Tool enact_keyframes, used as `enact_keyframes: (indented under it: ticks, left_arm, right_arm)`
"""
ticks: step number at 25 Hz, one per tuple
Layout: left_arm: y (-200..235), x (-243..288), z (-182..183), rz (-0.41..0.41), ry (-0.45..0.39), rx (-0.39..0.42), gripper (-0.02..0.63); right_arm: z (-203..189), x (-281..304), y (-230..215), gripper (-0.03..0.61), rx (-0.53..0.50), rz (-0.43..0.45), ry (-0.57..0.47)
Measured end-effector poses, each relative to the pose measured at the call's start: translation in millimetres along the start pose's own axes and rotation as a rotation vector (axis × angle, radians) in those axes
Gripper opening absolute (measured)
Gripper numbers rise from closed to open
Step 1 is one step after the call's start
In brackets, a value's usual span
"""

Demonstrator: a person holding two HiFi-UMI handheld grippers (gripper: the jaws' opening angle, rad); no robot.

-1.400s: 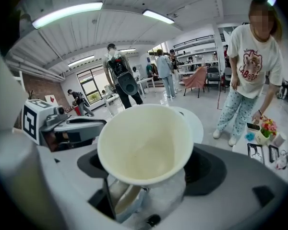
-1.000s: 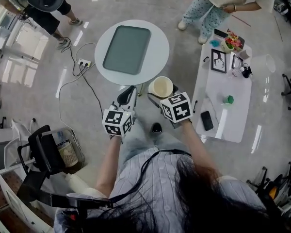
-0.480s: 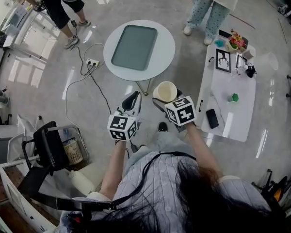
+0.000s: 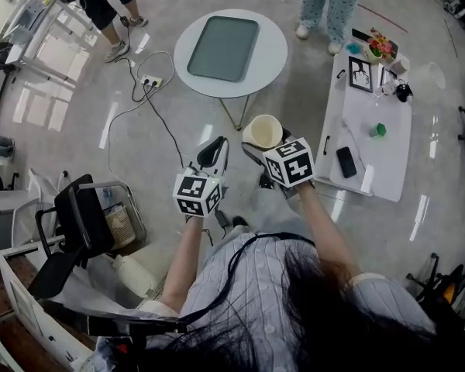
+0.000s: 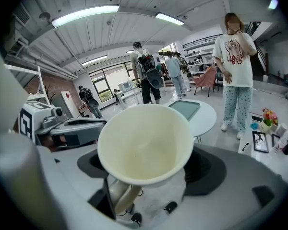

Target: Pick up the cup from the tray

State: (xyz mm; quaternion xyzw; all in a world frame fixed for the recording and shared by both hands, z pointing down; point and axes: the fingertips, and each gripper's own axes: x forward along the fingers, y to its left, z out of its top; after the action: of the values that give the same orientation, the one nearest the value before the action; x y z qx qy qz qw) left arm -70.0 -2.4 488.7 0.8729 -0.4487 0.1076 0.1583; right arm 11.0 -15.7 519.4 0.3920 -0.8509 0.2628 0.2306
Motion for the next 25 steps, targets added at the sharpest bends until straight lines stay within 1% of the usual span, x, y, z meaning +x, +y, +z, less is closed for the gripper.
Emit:
enact_keyframes:
  ticks: [5, 13, 19, 25]
  left_arm:
    - [-15, -37, -16, -0.018, -0.007, 0.004, 0.018]
    - [-45, -86, -41, -0.044, -0.005, 0.018, 0.018]
    - [-60, -111, -54, -0.056, -0.008, 0.024, 0.018]
    - [-66, -130, -63, -0.053, -0.014, 0.017, 0.018]
  right_arm:
    - [-29, -19, 38, 0.409, 0.01, -0.01, 0.003]
    - [-72, -48, 84, 0.408, 0.025, -0.019, -0.002]
    - [-96, -63, 108, 0.408, 0.035, -0.019, 0.0]
    - [-114, -73, 126, 0.408, 0.038, -0.02, 0.006]
